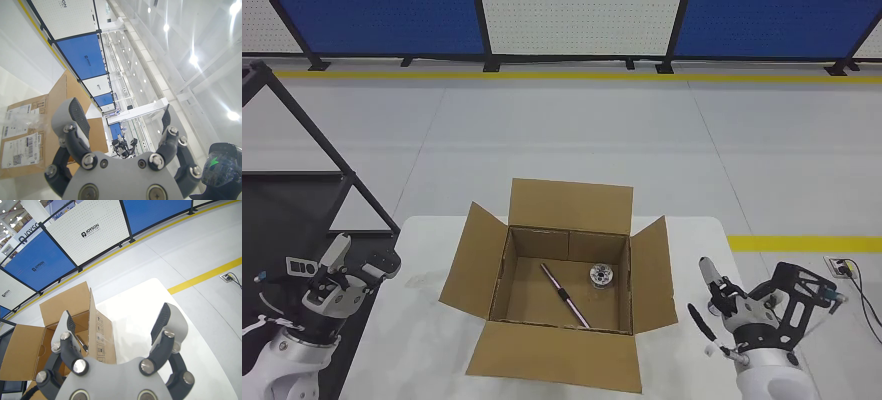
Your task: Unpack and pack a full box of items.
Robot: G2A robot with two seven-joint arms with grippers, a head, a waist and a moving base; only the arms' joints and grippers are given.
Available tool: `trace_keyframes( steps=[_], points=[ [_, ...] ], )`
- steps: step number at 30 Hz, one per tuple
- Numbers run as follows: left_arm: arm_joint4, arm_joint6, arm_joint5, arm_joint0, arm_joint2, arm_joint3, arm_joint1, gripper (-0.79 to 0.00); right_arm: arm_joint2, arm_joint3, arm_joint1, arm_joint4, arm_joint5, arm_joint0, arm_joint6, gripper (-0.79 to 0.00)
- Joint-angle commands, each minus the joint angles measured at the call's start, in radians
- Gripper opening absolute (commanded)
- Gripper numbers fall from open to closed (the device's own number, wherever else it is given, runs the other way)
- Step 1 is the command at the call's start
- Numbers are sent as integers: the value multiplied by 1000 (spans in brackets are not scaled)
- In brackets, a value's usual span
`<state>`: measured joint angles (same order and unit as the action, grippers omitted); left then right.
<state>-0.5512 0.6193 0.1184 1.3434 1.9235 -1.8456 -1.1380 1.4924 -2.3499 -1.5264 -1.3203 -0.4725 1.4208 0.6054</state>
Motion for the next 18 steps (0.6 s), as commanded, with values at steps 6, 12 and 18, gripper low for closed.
trace_keyframes(
  steps=[6, 12, 18],
  points=[
    [0, 0, 0, 0, 0, 0, 0, 0, 0, 0, 0, 0, 0, 0, 0, 0],
    [10, -1, -4, 4, -6, -12, 1, 0, -48, 0, 7, -56, 134, -13, -62, 0],
    [40, 18, -13, 11, -15, -20, 5, 0, -203, 0, 15, -279, 295, -99, 11, 0]
  ],
)
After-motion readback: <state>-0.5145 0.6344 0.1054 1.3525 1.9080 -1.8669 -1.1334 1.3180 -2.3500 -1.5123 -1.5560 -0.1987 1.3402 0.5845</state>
